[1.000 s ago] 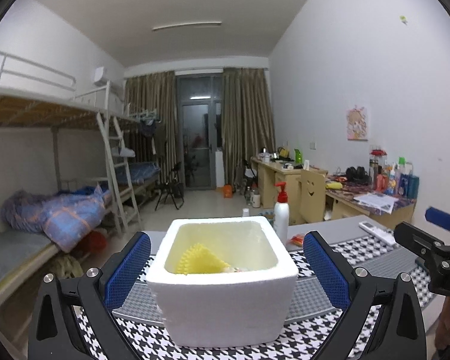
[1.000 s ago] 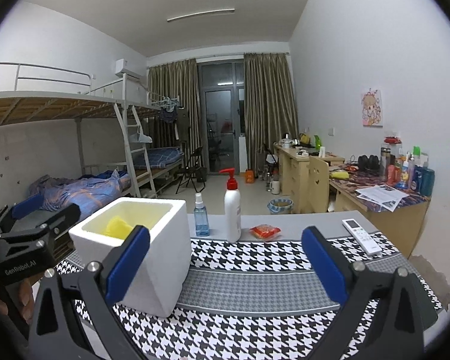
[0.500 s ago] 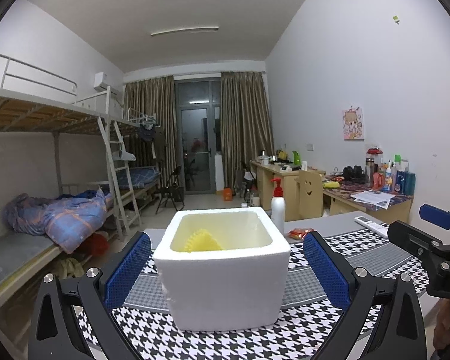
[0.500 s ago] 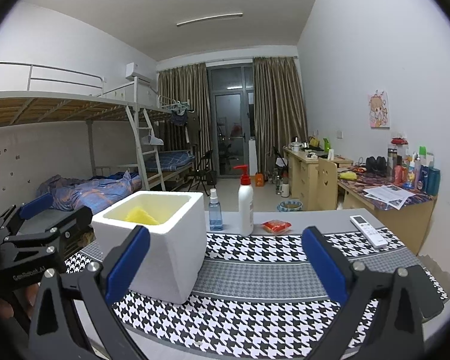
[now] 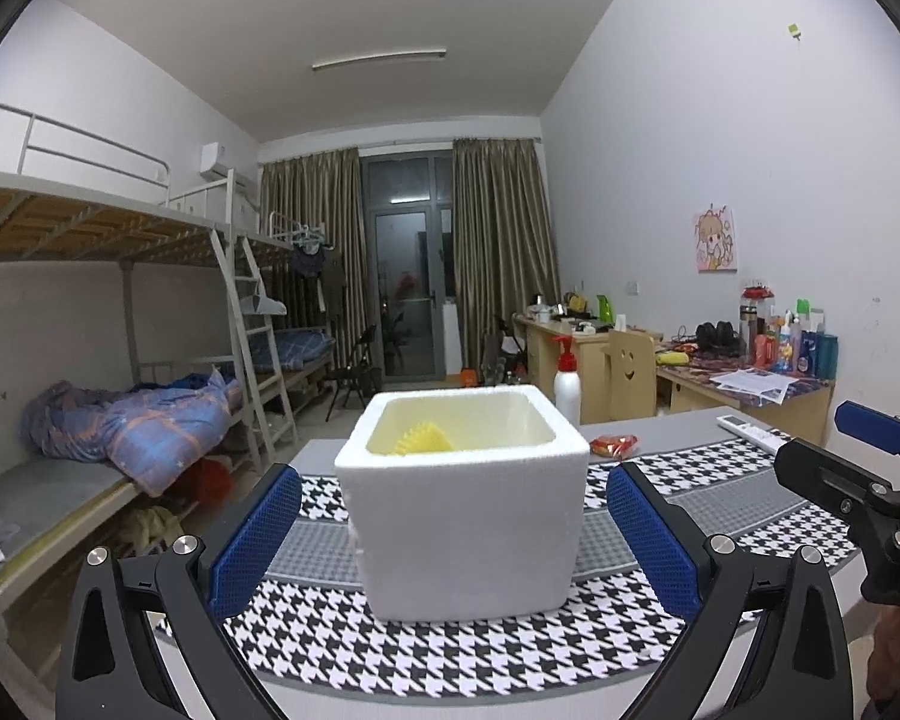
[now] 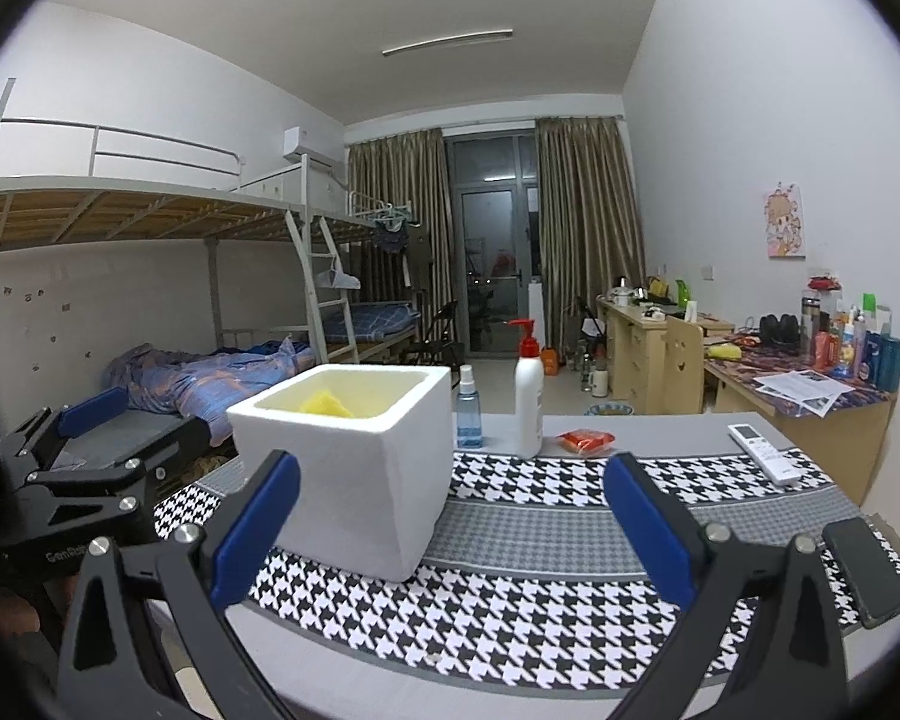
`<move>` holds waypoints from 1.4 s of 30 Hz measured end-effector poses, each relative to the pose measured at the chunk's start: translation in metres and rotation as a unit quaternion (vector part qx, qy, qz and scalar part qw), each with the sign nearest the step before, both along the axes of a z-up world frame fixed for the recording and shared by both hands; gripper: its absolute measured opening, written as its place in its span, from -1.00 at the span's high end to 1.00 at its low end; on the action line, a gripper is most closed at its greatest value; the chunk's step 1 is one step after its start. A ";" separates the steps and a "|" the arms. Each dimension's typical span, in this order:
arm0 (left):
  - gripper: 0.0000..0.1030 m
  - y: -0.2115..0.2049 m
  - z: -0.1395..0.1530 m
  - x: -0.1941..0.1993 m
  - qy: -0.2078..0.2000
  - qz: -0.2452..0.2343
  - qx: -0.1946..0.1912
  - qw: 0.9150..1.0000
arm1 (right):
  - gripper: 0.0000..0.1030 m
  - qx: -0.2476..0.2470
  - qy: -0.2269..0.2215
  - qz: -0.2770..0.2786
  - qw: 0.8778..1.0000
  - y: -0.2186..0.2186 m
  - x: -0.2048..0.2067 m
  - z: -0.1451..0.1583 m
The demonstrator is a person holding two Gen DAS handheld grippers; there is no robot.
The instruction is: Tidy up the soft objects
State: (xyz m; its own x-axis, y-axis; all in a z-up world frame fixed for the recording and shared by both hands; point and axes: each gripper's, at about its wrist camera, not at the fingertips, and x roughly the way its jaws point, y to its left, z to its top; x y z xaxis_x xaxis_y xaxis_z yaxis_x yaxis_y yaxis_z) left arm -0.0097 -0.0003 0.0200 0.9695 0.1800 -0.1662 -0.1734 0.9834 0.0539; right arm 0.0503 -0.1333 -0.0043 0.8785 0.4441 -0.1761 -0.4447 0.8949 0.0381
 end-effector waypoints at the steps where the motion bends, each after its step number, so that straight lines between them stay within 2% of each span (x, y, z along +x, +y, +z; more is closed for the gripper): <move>1: -0.98 0.000 -0.001 -0.001 0.000 0.000 -0.001 1.000 | -0.99 -0.001 -0.001 0.002 1.000 0.000 -0.002 -0.001; 12: -0.98 0.000 -0.011 -0.012 0.006 -0.003 -0.002 1.000 | -0.99 -0.006 -0.004 0.017 1.000 0.002 -0.014 -0.011; 26: -0.98 0.003 -0.020 -0.019 0.010 -0.006 -0.010 1.000 | -0.99 -0.013 -0.004 0.008 1.000 0.004 -0.020 -0.019; 42: -0.98 0.001 -0.021 -0.024 0.008 -0.011 -0.010 1.000 | -0.99 -0.013 -0.001 0.007 1.000 0.004 -0.021 -0.021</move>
State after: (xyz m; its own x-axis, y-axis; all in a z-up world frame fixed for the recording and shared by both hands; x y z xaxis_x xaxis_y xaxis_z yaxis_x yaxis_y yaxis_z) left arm -0.0341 0.0009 -0.0014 0.9703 0.1552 -0.1857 -0.1511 0.9879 0.0364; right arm 0.0294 -0.1290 -0.0256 0.8724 0.4521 -0.1859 -0.4576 0.8890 0.0147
